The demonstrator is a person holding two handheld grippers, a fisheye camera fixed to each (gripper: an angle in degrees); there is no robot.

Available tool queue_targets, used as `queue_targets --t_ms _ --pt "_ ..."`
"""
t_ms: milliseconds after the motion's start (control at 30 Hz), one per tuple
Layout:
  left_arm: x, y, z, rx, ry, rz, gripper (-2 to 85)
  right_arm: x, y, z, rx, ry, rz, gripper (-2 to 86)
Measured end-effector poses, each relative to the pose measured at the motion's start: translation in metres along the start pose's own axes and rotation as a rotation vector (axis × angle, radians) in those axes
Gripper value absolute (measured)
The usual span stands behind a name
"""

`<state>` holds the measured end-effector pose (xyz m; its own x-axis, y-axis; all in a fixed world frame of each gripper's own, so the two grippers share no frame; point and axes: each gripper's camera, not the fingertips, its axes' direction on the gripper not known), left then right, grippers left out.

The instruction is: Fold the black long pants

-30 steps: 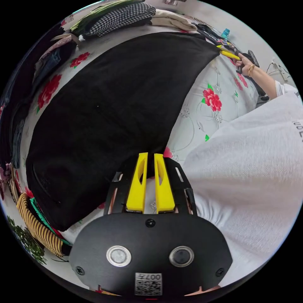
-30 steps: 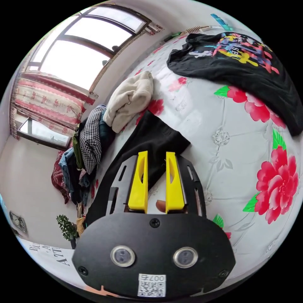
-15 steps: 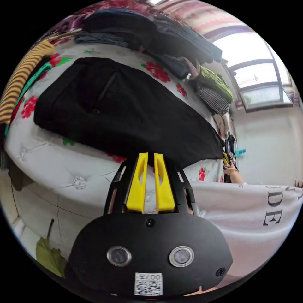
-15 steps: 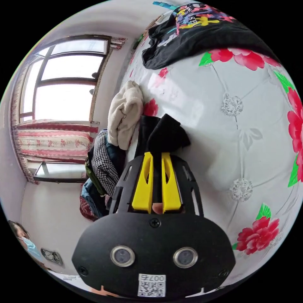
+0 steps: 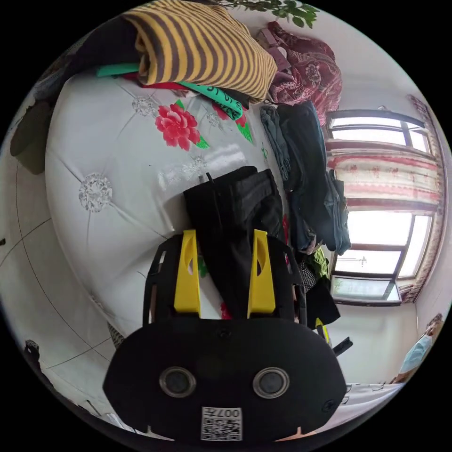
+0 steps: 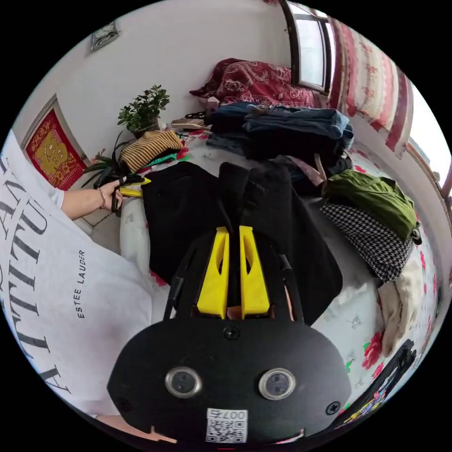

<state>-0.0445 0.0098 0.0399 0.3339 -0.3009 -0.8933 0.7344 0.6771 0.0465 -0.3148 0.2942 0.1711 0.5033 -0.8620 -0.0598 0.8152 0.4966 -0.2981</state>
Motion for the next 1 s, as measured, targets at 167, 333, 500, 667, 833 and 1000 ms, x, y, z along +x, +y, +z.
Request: queue_targets --t_ms 167,333,500,667,833,1000 --pt "-0.024 -0.005 -0.011 0.009 0.067 -0.020 12.4 -0.044 -0.015 0.126 -0.315 -0.072 -0.006 5.1" --pt "-0.028 0.002 -0.026 0.028 0.127 0.026 9.5 -0.022 -0.013 0.088 -0.221 -0.169 0.087 5.6" --pt "0.068 0.024 -0.041 0.028 0.192 0.371 8.2 0.025 0.022 0.034 -0.020 -0.213 0.340 5.8" --pt "0.215 0.089 -0.002 -0.195 0.311 0.853 7.6 0.074 0.092 -0.002 0.076 -0.177 0.601 5.5" --pt "0.337 0.252 0.097 -0.530 0.377 1.367 7.6 0.113 0.166 -0.037 0.167 -0.107 0.798 5.3" --pt "0.322 0.395 0.236 -0.900 0.264 1.466 7.2 0.149 0.237 -0.048 0.259 -0.118 1.003 6.2"
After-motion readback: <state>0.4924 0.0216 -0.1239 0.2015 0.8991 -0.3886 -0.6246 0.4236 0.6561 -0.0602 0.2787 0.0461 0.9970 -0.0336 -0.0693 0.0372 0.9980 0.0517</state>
